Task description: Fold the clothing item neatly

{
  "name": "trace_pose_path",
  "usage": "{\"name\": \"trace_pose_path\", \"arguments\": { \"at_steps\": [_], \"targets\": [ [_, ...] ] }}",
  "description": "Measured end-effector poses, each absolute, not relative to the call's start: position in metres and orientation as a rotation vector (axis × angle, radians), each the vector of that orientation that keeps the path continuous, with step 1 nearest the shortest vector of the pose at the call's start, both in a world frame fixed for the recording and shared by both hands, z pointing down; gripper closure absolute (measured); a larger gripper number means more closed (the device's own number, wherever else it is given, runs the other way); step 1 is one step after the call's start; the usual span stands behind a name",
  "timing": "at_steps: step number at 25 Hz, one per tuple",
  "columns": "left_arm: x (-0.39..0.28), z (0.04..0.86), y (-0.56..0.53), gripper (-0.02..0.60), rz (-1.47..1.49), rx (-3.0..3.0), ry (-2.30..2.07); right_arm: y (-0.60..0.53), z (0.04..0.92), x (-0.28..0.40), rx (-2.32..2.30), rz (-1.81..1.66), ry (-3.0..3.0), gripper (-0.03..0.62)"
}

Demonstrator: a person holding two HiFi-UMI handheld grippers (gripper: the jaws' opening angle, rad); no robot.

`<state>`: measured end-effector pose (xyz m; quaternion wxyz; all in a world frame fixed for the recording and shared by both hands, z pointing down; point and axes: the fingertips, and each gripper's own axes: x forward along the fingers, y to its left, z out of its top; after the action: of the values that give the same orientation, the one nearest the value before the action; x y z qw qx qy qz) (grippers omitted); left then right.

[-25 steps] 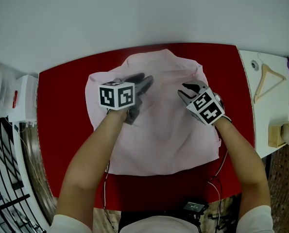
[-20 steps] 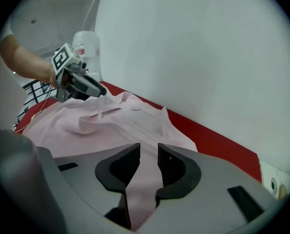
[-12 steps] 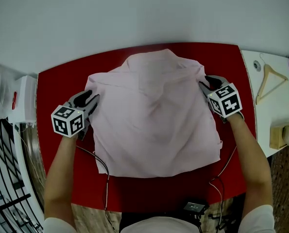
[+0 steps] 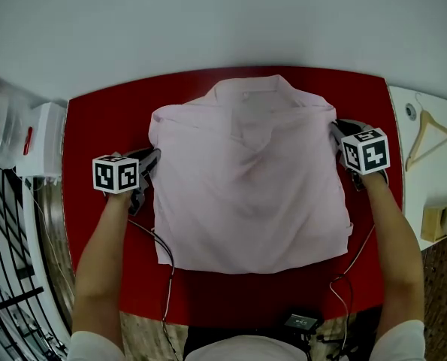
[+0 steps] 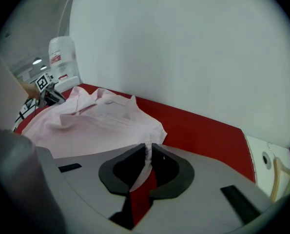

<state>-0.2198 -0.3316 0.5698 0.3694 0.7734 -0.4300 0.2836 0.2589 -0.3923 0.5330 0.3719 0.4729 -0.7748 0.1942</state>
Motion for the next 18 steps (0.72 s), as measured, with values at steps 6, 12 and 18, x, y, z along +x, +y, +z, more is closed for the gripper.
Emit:
{"name": "trace_pose_path", "arguments": {
  "at_steps": [6, 12, 18],
  "targets": [
    [-0.243, 0.563, -0.333, 0.549, 0.424, 1.851, -1.173, -0.399, 0.532, 0.283, 1.355, 0.690, -1.985, 0.545],
    [-0.253, 0.561, -0.334, 0.549, 0.339, 1.807, -1.218, -0.402, 0.538, 0.303, 1.473, 0.669, -1.890, 0.545],
    [-0.257, 0.562, -0.328, 0.548, 0.303, 1.787, -1.224, -0.399, 0.544, 0.300, 1.443, 0.628, -1.884, 0.545]
  ]
}}
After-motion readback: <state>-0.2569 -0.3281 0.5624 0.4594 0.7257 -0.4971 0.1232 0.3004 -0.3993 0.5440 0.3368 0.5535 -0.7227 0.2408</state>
